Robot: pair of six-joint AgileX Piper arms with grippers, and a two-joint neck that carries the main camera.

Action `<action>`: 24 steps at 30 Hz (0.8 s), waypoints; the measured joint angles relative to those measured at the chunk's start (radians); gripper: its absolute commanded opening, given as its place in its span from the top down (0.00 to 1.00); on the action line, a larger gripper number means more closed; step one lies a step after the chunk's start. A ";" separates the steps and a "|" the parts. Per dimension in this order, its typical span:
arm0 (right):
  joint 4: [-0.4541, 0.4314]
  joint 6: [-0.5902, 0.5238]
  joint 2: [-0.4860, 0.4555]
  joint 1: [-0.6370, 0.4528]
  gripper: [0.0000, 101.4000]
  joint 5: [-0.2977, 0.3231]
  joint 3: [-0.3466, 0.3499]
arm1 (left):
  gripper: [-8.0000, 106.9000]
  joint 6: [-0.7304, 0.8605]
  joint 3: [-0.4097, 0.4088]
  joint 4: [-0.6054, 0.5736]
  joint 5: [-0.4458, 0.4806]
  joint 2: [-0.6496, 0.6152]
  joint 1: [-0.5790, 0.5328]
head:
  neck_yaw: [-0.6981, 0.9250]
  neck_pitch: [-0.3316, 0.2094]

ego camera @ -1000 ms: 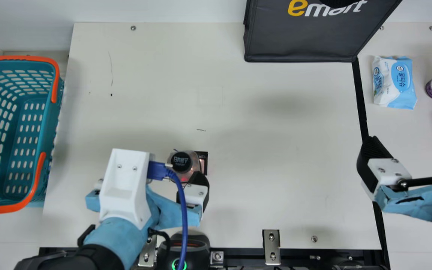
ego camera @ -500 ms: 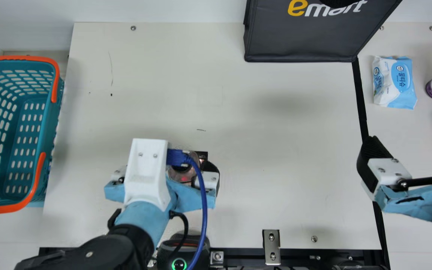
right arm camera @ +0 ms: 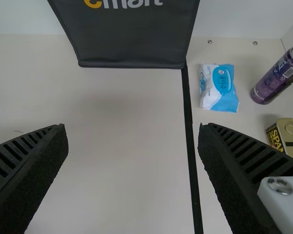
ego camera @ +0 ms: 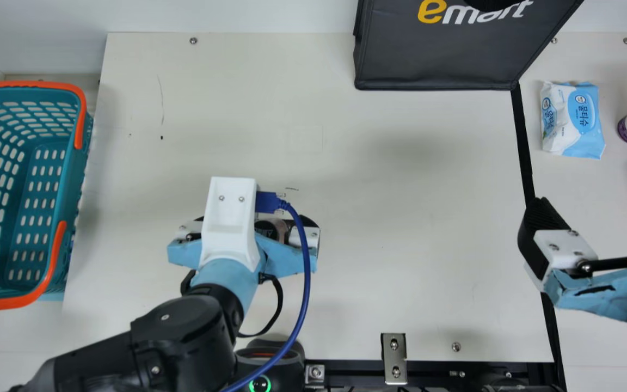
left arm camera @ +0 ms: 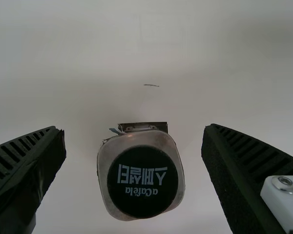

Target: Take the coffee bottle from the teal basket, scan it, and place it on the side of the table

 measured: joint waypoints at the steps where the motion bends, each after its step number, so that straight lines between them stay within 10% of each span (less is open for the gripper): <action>1: 0.000 0.000 0.000 0.000 0.06 0.000 0.000 | 0.15 -0.005 0.002 -0.002 0.000 0.002 0.000 | 0.000 0.000; 16: 0.000 0.000 0.000 0.000 0.06 0.000 0.000 | 1.00 -0.038 0.023 -0.007 0.005 -0.036 -0.015 | 0.000 0.000; 24: 0.000 0.000 0.000 0.000 0.06 0.000 0.000 | 1.00 0.056 0.048 -0.046 -0.032 -0.111 -0.020 | 0.000 0.000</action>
